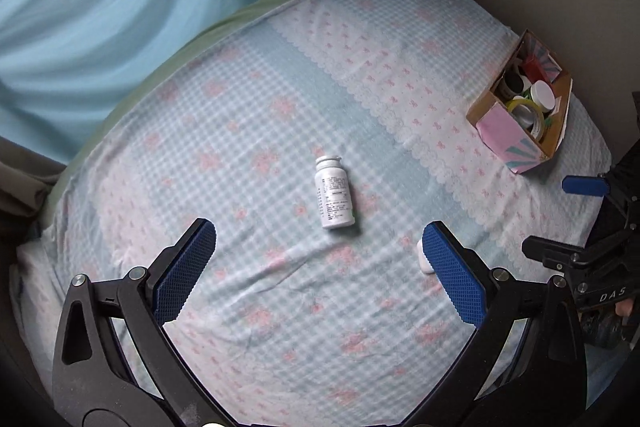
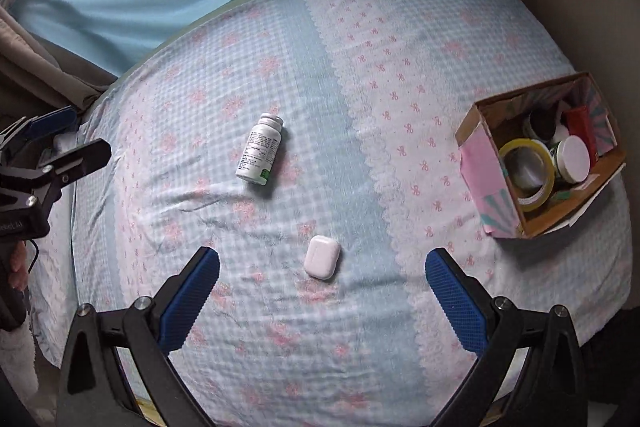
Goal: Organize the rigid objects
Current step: 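Withdraw both tools from the box toward the pill bottle and earbud case, then grasp the white pill bottle with the left gripper while the right grasps the white earbud case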
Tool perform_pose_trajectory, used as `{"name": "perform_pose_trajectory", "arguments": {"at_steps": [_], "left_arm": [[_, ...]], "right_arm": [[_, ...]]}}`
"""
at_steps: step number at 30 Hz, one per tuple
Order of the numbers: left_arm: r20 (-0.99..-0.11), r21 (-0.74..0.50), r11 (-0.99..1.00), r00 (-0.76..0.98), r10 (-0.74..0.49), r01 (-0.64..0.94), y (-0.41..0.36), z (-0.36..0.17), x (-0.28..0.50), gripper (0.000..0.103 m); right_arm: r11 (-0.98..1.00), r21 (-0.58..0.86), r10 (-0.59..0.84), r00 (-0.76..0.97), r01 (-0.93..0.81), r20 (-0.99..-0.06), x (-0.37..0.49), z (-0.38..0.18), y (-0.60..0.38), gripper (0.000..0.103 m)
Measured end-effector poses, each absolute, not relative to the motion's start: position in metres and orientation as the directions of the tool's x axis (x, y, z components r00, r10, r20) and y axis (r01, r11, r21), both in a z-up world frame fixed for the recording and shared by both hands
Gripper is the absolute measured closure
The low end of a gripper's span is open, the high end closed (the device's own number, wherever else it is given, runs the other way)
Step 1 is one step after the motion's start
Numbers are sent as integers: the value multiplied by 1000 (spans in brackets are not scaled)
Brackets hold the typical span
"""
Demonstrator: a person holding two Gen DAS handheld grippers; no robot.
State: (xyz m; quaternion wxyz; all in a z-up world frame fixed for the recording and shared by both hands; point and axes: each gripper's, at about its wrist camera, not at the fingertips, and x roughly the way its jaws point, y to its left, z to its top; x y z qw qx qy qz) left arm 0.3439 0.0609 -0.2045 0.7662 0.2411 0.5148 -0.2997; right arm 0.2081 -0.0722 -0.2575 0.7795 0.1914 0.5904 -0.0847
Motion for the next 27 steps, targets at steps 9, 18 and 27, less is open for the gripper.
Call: {"name": "perform_pose_trajectory", "arguments": {"at_steps": [9, 18, 27], "left_arm": [[-984, -8, 698, 119, -133, 716, 30, -334, 407, 1], [-997, -29, 709, 35, -75, 705, 6, -438, 433, 16], [-996, -75, 708, -14, -92, 702, -3, -471, 434, 36]], "right_arm": [[846, 181, 104, 178, 502, -979, 222, -362, -40, 5], [819, 138, 101, 96, 557, -990, 241, -438, -29, 25], [771, 84, 102, 8, 631, -995, 242, -469, -32, 46]]}}
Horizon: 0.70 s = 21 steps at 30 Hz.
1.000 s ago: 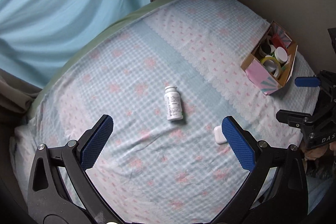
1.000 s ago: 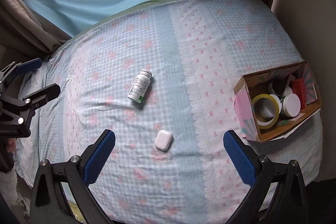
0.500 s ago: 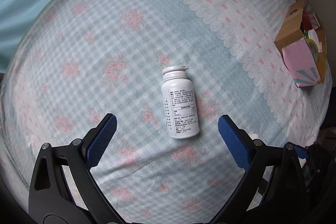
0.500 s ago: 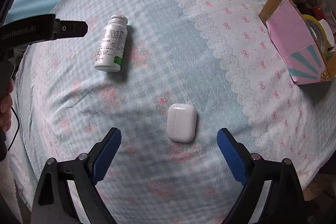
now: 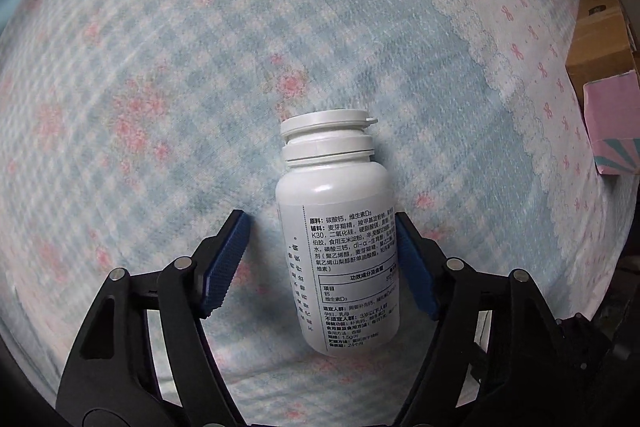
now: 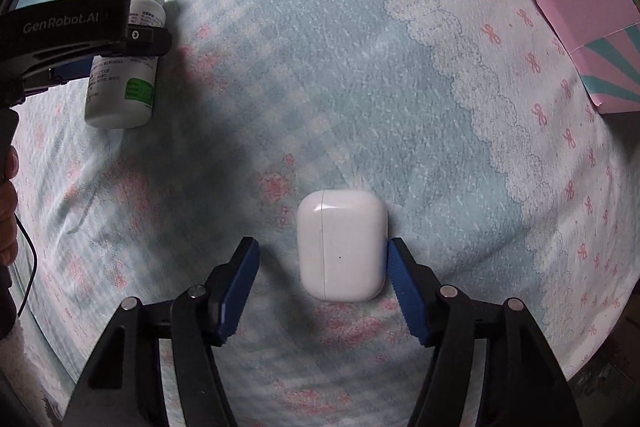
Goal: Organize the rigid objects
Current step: 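Grasp the white pill bottle with the left gripper while the right grasps the white earbud case, then carry the pill bottle and the earbud case over the cardboard box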
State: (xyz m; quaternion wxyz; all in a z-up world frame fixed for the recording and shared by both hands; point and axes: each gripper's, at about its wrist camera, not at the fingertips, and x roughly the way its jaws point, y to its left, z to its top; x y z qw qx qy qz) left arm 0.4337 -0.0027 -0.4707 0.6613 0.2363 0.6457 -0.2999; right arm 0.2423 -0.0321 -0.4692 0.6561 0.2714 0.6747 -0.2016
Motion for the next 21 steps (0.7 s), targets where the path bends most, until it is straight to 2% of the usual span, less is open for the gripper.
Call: {"name": "perform_pose_trajectory", "arguments": {"at_steps": [3, 15, 21], "left_arm": [[-994, -84, 687, -9, -111, 722, -13, -472, 425, 53], [-988, -89, 682, 21, -152, 725, -12, -472, 415, 54], [-985, -103, 697, 27, -172, 709, 7, -451, 414, 54]], "right_arm": [[763, 65, 88, -3, 643, -996, 239, -473, -34, 62], [755, 111, 112, 39, 647, -993, 234, -475, -34, 62], [743, 151, 137, 72, 653, -988, 229, -466, -39, 62]]}}
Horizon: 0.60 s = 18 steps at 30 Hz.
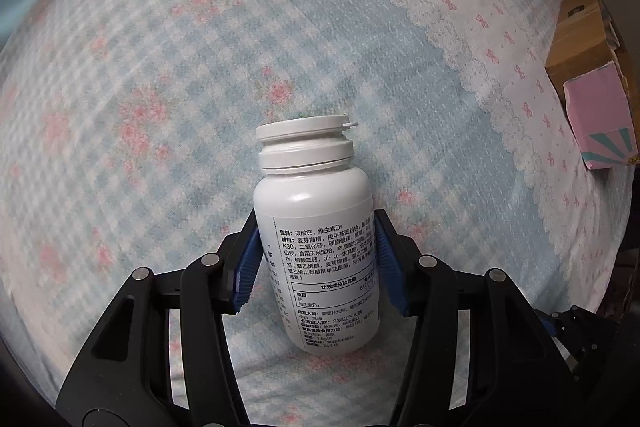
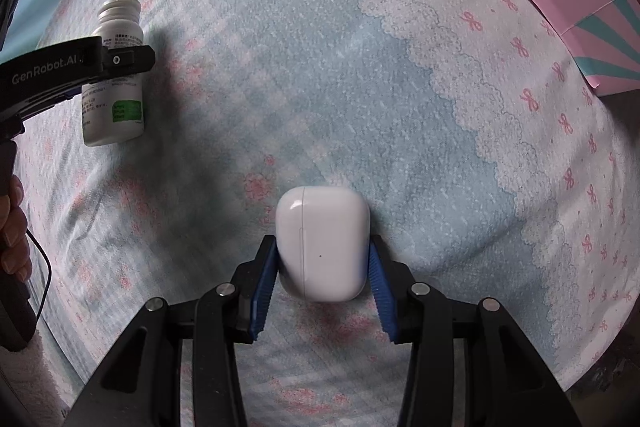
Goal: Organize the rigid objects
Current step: 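Carry the pill bottle and the earbud case over the cardboard box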
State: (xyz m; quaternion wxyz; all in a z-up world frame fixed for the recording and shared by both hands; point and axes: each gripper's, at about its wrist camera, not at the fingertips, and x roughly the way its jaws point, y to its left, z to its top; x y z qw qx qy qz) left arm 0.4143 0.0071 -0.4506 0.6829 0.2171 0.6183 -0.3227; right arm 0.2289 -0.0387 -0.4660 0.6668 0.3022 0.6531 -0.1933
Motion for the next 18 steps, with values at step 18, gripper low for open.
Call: {"name": "perform_pose_trajectory", "arguments": {"at_steps": [18], "left_arm": [[-955, -128, 748, 123, -270, 651, 53, -309, 405, 56]], "right_arm": [[795, 267, 131, 276, 544, -952, 240, -331, -56, 62]]}}
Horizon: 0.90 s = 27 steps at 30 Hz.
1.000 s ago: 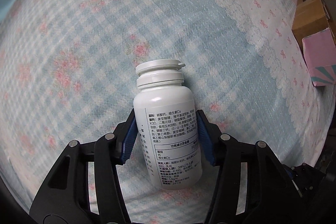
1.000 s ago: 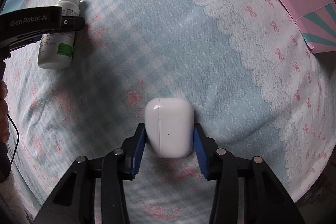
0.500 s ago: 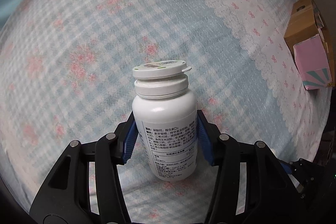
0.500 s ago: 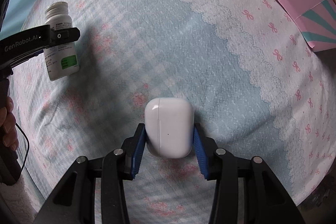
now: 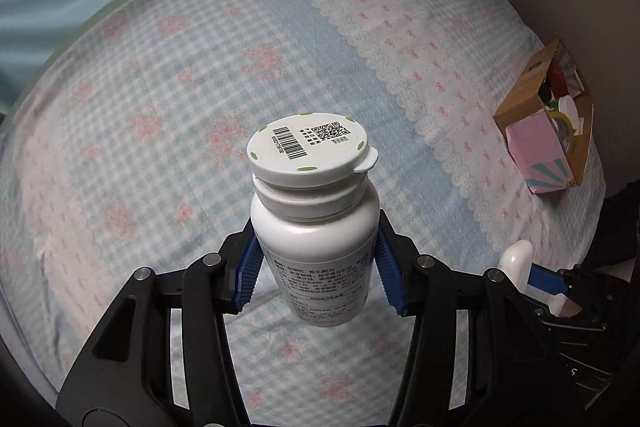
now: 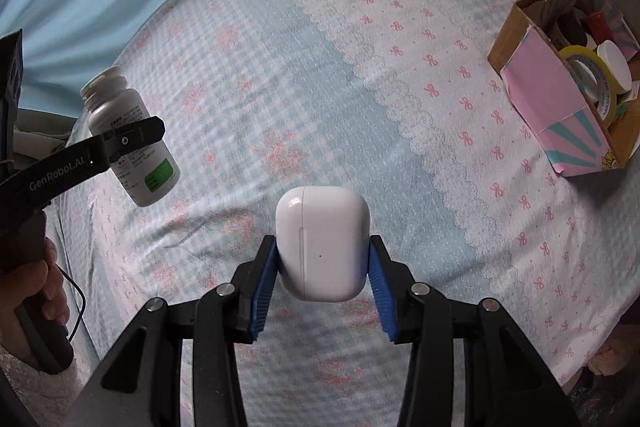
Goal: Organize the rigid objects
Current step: 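Carry the pill bottle and the earbud case over the cardboard box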
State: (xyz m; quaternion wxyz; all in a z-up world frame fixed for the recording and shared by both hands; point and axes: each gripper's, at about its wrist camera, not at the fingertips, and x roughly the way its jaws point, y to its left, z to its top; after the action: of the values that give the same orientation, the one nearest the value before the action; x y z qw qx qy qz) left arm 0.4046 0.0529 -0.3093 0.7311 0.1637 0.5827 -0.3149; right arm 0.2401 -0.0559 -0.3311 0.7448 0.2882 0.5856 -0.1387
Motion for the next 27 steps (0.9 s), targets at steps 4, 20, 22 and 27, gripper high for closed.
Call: {"name": "perform_pose_trajectory", "arguments": {"at_steps": [4, 20, 22, 27], "left_arm": [[-929, -150, 744, 166, -332, 651, 54, -254, 384, 56], [-859, -141, 711, 271, -433, 689, -53, -101, 266, 56], [-857, -138, 721, 284, -431, 680, -81, -94, 250, 56], [-845, -139, 751, 319, -430, 645, -154, -91, 213, 56]], "right_arm": [[835, 270, 109, 337, 479, -935, 242, -277, -58, 62], [891, 313, 86, 555, 328, -827, 173, -116, -172, 62], [896, 323, 101, 568, 305, -817, 163, -109, -200, 62], [919, 307, 114, 579, 246, -807, 139, -97, -274, 62]]}}
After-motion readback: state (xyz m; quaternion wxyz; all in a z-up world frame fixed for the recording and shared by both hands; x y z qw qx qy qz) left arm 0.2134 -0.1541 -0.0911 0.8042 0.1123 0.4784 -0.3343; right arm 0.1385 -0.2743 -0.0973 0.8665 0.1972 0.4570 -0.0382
